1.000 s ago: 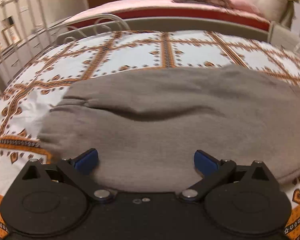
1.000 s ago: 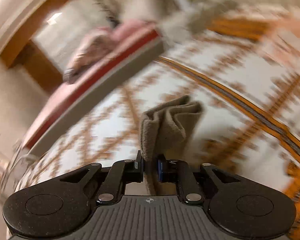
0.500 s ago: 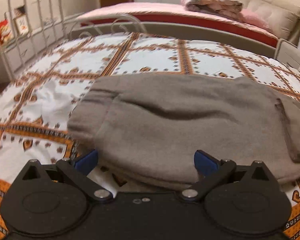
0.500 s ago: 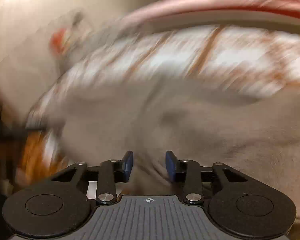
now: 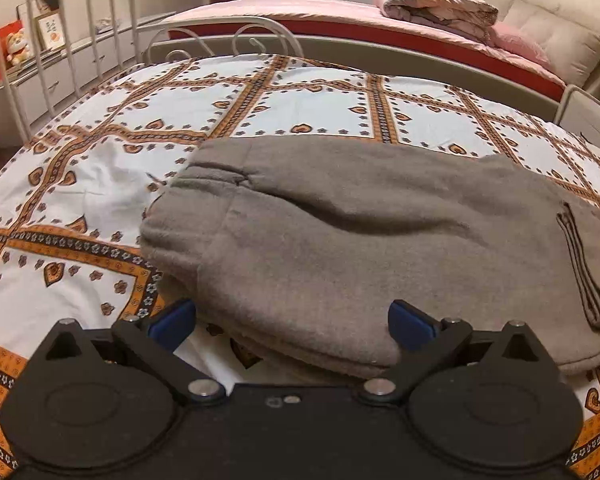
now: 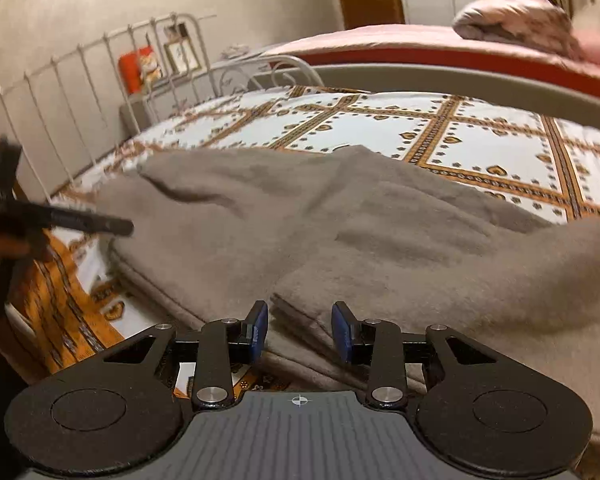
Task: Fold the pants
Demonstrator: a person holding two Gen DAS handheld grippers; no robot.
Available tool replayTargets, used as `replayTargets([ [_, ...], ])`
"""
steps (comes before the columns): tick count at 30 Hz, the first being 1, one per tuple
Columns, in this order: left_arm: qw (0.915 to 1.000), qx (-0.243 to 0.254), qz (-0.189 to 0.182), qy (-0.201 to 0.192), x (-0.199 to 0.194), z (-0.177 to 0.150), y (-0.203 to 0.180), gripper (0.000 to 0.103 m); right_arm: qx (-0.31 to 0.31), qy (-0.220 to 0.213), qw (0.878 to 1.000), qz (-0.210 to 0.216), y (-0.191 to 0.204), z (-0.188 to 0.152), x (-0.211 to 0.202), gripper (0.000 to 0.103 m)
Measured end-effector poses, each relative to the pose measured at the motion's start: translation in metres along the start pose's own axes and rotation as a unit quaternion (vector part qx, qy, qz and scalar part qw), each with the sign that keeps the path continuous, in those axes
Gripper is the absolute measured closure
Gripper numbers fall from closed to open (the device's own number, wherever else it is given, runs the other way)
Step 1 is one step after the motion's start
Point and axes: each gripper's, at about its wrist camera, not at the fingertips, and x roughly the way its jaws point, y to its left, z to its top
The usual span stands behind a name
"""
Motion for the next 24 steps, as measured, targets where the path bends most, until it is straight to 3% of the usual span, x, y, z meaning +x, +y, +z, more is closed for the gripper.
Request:
replayTargets([
  [8, 0.9996, -0.026, -0.001, 0.009, -0.002, -0.004, 0.018, 0.006, -0.084, 0.021, 0.995, -0.055, 0.014, -0.004, 0.027, 0.064],
  [9, 0.9996, -0.026, -0.002, 0.009, -0.002, -0.004, 0.019, 0.006, -0.078, 0.017, 0.995, -0.053, 0.013, -0.004, 0.028, 0.069],
  [10, 0.9996, -0.026, -0.002, 0.010, -0.002, -0.004, 0.019, 0.006, -0.051, 0.010, 0.998, -0.043, 0.007, -0.002, 0.025, 0.079],
  [13, 0.9997, -0.024, -0.003, 0.010, -0.001, -0.004, 0.019, 0.006, 0.034, -0.030, 0.999, -0.015, -0.014, 0.007, 0.011, 0.085],
  [17, 0.9997, -0.023, -0.005, 0.011, 0.001, -0.003, 0.018, 0.006, 0.003, -0.064, 0.997, 0.032, -0.003, 0.007, -0.004, 0.085],
  [19, 0.9996, -0.024, -0.006, 0.013, 0.002, -0.004, 0.018, 0.006, -0.024, -0.041, 0.998, 0.040, 0.002, 0.001, 0.005, 0.084],
  [21, 0.9996, -0.023, -0.006, 0.015, 0.003, -0.004, 0.018, 0.006, -0.036, 0.029, 0.998, 0.031, 0.001, -0.009, 0.031, 0.079],
  [24, 0.9997, -0.019, -0.006, 0.017, 0.003, -0.005, 0.017, 0.006, 0.002, -0.009, 0.999, 0.044, -0.011, -0.001, 0.010, 0.079],
])
